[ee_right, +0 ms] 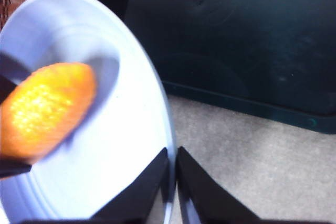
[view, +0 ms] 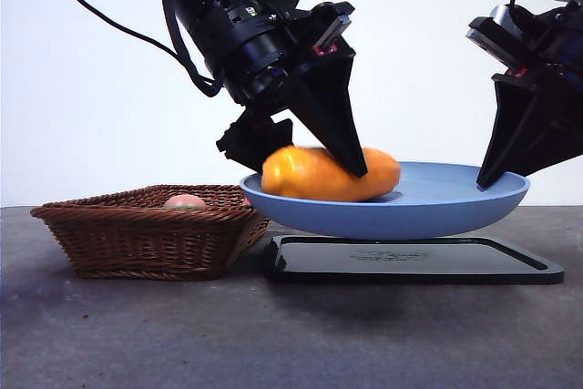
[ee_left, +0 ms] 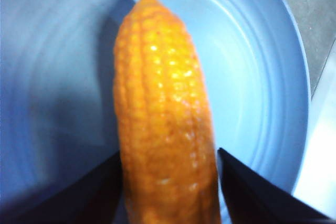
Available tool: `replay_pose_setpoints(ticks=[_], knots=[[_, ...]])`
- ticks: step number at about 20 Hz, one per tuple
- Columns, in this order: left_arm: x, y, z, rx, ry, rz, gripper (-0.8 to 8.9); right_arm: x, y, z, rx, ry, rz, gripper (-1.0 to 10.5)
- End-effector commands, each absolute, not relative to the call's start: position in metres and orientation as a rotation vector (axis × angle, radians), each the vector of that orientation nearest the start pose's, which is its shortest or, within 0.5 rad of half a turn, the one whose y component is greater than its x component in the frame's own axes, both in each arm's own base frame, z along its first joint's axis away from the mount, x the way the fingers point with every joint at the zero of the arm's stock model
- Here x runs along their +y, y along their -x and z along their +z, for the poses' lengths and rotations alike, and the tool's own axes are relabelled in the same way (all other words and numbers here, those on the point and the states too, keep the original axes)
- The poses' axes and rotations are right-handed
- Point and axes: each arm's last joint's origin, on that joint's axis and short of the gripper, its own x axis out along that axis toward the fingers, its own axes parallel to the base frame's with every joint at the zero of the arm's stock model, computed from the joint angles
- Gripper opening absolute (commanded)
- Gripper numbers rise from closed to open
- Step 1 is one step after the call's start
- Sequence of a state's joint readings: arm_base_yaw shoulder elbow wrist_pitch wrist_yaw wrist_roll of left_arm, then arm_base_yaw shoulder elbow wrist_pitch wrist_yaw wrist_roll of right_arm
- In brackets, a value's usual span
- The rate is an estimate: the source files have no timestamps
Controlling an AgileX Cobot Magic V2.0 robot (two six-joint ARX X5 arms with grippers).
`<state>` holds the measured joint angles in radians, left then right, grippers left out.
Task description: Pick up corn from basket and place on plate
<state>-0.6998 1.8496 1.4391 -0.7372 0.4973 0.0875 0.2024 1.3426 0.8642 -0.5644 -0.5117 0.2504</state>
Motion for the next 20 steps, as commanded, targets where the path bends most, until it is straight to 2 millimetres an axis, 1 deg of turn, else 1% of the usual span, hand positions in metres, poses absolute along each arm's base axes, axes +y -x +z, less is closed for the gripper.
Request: replay_pose_setpoints(ticks=[1, 4, 7, 11, 15, 18, 20], knots=[[-0.262, -0.282, 0.228, 1.165, -0.201, -1.124, 3.39, 0.067, -0.248, 0.225, 1.112, -0.379, 0.535, 0.0], [-0.261, -0.281, 0.230, 1.180, -0.202, -1.121, 3.39, 0.067, -0.248, 0.224, 1.112, -0.376, 0.536, 0.0], [-0.261, -0.282, 0.240, 1.191, -0.202, -1.120, 3.39, 0.067, -0.248, 0.224, 1.112, -0.376, 0.536, 0.0], [-0.263, -0.284, 0.267, 1.165, -0.203, -1.127, 3.39, 0.065, -0.250, 0.223, 1.114, -0.372, 0.530, 0.0], [-0.263, -0.289, 0.299, 1.107, -0.198, -1.134, 3.39, 0.057, -0.257, 0.215, 1.131, -0.388, 0.495, 0.0], [-0.257, -0.294, 0.321, 1.068, -0.185, -1.122, 3.39, 0.047, -0.267, 0.211, 1.125, -0.408, 0.461, 0.0], [-0.251, -0.298, 0.335, 1.047, -0.174, -1.110, 3.39, 0.040, -0.279, 0.211, 1.114, -0.419, 0.439, 0.0]])
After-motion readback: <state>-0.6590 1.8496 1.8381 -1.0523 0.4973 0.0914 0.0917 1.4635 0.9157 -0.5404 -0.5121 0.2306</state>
